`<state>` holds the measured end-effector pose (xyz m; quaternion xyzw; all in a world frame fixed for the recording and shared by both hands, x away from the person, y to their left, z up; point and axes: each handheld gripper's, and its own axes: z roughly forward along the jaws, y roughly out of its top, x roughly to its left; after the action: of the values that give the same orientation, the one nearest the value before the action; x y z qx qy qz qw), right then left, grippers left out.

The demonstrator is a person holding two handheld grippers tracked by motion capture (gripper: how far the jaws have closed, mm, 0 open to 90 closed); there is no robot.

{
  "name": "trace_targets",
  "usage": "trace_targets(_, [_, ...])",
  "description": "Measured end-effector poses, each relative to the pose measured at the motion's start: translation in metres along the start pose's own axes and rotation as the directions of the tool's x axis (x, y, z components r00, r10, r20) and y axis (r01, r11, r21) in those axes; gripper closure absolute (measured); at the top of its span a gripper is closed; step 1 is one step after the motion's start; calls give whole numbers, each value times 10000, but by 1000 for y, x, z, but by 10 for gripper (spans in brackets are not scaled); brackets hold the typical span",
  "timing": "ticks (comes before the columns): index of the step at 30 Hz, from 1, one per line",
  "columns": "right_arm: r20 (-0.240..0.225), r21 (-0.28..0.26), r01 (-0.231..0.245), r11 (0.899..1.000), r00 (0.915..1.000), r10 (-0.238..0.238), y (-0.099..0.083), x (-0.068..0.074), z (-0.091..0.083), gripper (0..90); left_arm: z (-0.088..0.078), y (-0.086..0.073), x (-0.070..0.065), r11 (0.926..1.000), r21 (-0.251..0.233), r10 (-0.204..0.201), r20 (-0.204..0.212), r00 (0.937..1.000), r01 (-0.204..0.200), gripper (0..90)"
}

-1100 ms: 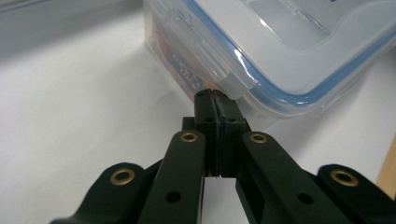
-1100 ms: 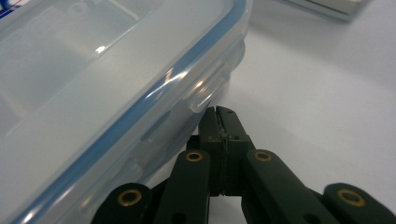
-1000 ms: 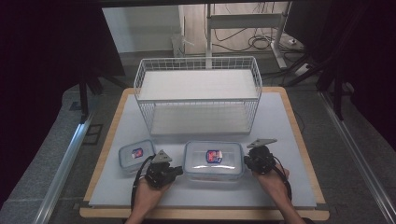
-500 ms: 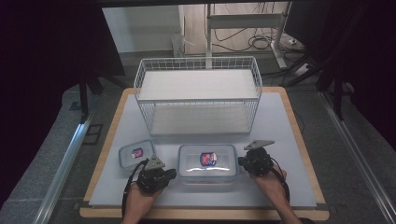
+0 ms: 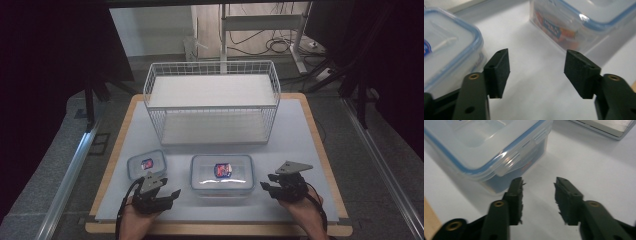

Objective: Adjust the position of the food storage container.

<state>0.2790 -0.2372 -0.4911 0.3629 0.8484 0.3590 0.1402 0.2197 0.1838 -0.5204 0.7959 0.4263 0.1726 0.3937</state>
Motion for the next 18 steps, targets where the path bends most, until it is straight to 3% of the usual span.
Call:
trace_targets(3, [-14, -274, -184, 9995, 9998, 183, -9, 0, -7, 439, -3, -4, -1, 10000, 10, -31, 89, 10000, 31, 272])
trace_targets(9, [-90, -1084, -758, 9912, 9971, 753, -22, -8, -19, 315, -4, -10, -6, 9988, 462, 193, -383, 9991, -176, 194])
trace_targets(14, [-202, -1045, -1040, 9891, 9945, 1025, -24, -14, -12, 258, -2, -10, -5, 9986, 499, 205, -322, 9993, -188, 183])
trace_targets(18, [-165, -1028, -961, 9901, 9953, 949, -24, -13, -11, 238, -2, -9, -5, 9991, 367, 214, -310, 9993, -203, 166])
